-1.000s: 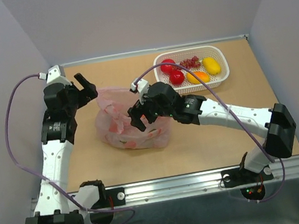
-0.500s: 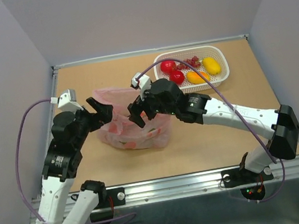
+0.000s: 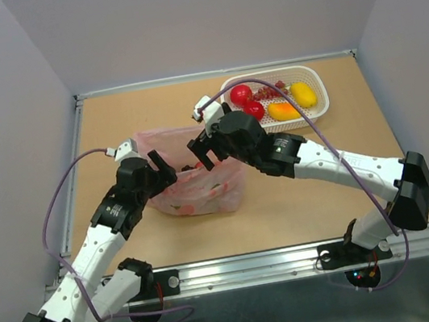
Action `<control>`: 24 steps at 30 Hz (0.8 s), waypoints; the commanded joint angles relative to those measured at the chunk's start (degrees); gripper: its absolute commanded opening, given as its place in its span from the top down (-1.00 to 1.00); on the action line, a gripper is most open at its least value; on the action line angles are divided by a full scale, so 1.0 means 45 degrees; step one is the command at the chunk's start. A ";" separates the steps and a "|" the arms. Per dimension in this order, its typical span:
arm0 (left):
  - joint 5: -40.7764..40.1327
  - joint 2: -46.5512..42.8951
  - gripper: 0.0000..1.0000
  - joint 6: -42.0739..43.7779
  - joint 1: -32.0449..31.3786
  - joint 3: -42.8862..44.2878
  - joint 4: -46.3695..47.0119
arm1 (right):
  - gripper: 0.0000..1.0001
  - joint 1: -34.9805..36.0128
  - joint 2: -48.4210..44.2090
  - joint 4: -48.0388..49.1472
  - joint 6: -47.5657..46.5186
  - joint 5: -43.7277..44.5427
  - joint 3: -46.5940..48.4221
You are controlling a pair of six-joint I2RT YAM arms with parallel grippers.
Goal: Untie the knot of the plastic bag and take out the fruit
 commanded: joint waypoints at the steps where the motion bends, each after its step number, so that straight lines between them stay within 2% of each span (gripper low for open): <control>1: -0.1156 -0.0234 -0.58 -0.0707 -0.0101 -0.1107 0.1182 | -0.98 -0.0106 -0.0337 0.0539 -0.0723 0.1341 -0.0137; 2: -0.1098 -0.0254 -0.45 -0.0940 -0.0101 -0.1305 0.1300 | -0.98 -0.0203 -0.0124 0.0520 -0.0742 0.1477 -0.0334; 3: -0.1059 -0.0331 -0.15 -0.1059 -0.0101 -0.1481 0.1379 | -0.98 -0.0243 0.0033 0.0539 -0.0665 0.1517 -0.0549; 5: -0.0884 -0.0410 0.13 -0.1313 -0.0101 -0.1911 0.1497 | -0.98 -0.0399 0.0461 0.0520 -0.0295 0.1459 -0.1232; 6: -0.0825 -0.0410 0.43 -0.1372 -0.0101 -0.2028 0.1516 | -0.98 -0.0419 0.0580 0.0520 -0.0139 0.1439 -0.1466; 9: -0.0669 -0.0527 0.96 -0.1684 -0.0101 -0.2360 0.1244 | -0.99 -0.0516 0.0893 0.0539 0.0952 0.1186 -0.2423; 17: -0.0551 -0.1289 1.00 -0.2193 -0.0062 -0.2928 0.0677 | -1.00 -0.0517 0.0797 0.0695 0.3962 0.0990 -0.5138; 24: -0.0455 -0.0782 1.00 -0.2134 -0.0081 -0.2947 0.0871 | -1.00 -0.0614 0.0406 0.0734 0.6208 0.0113 -0.7131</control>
